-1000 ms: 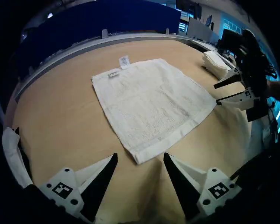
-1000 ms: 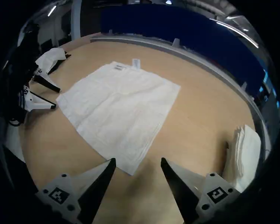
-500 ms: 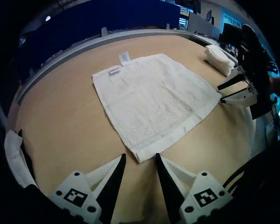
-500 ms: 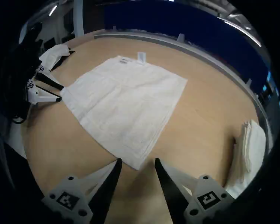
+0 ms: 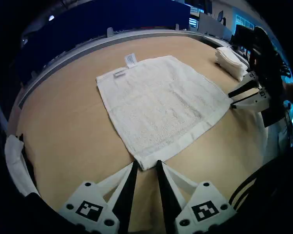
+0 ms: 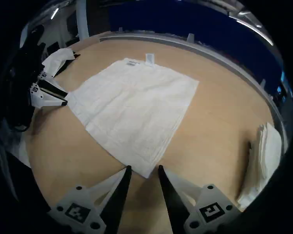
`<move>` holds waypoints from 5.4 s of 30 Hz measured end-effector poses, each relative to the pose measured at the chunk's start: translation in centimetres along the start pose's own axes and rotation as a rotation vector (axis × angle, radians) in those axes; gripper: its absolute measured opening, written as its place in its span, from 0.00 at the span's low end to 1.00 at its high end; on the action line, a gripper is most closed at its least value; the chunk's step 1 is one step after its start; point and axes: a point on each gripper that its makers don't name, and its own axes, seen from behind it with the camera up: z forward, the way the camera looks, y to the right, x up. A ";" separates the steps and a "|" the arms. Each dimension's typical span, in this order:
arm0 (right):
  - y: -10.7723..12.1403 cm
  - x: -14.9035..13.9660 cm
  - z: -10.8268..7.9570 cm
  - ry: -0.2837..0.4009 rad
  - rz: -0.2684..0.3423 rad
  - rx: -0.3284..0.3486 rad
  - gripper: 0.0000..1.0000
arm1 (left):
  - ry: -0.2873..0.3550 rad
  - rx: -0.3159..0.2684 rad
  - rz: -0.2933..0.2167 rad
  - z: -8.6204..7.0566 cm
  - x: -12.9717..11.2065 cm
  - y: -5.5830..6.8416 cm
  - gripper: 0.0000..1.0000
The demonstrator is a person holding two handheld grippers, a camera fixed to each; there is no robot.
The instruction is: Fold towel
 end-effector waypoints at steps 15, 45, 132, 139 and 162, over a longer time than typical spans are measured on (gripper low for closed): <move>0.0 0.0 -0.2 0.003 0.007 -0.010 0.17 | -0.011 0.016 -0.032 0.0 -0.2 0.1 0.09; 0.6 7.2 -6.0 0.163 0.012 -0.024 0.15 | 0.122 0.016 -0.175 -5.7 5.7 -0.9 0.07; 10.0 14.4 3.7 0.098 0.165 -0.210 0.65 | 0.081 0.093 -0.337 4.2 11.2 -9.3 0.50; 9.7 14.1 3.0 0.106 0.180 -0.201 0.99 | 0.089 0.089 -0.352 3.2 11.2 -9.4 0.93; 7.2 10.7 1.3 0.081 0.157 -0.166 0.99 | 0.061 0.137 -0.379 -0.3 7.2 -8.4 0.94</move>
